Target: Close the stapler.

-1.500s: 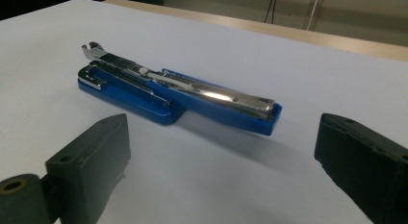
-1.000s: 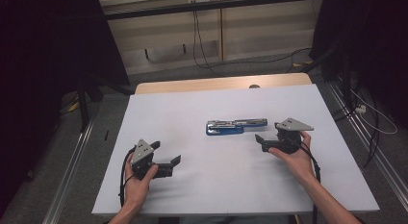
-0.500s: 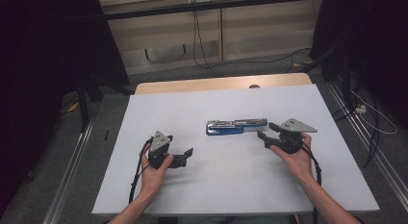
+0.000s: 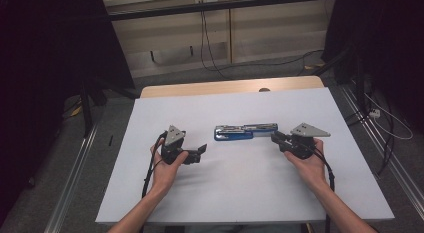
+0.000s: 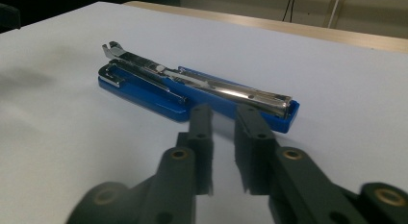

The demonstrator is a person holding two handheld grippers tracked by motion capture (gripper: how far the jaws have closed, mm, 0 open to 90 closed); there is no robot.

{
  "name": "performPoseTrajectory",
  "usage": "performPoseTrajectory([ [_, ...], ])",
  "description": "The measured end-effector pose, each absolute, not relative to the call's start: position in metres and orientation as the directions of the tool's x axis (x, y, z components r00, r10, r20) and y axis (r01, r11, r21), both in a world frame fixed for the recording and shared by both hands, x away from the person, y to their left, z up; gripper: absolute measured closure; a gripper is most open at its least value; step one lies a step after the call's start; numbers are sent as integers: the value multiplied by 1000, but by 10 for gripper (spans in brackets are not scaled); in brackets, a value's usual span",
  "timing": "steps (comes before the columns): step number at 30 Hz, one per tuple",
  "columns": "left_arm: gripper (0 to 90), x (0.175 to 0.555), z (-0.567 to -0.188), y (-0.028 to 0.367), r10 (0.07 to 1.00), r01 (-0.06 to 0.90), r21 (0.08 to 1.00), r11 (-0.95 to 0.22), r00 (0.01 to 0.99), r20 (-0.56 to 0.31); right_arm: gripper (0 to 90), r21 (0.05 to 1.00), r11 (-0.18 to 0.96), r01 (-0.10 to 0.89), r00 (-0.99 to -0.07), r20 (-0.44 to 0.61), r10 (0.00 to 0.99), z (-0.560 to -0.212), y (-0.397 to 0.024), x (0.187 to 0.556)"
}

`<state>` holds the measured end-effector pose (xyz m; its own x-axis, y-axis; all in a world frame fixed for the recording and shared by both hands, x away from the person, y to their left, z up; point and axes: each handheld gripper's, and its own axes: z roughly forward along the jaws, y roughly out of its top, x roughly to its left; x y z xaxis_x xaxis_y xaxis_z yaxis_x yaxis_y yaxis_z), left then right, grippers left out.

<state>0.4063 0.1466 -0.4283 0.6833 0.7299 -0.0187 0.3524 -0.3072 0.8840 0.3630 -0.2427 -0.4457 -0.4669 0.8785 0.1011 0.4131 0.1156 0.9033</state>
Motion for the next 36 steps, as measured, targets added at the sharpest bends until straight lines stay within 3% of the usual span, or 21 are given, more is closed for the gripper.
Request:
performPoseTrajectory([
  [4,72,412,-425,142,724,350,889,-297,689,-30,900,904,107,413,-469,111,876,-446,-244,364],
  [16,103,433,-417,119,655,295,895,-333,756,-5,900,911,137,390,-480,74,874,-446,-245,364],
  [19,103,439,-414,115,651,326,893,-311,758,-50,900,912,141,386,-480,68,875,-446,-245,365],
  [27,116,453,-411,100,676,316,901,-297,736,-36,900,908,133,398,-477,80,875,-447,-243,364],
  [36,126,452,-419,85,656,374,847,-377,754,-42,900,909,148,389,-492,69,868,-448,-243,365],
])
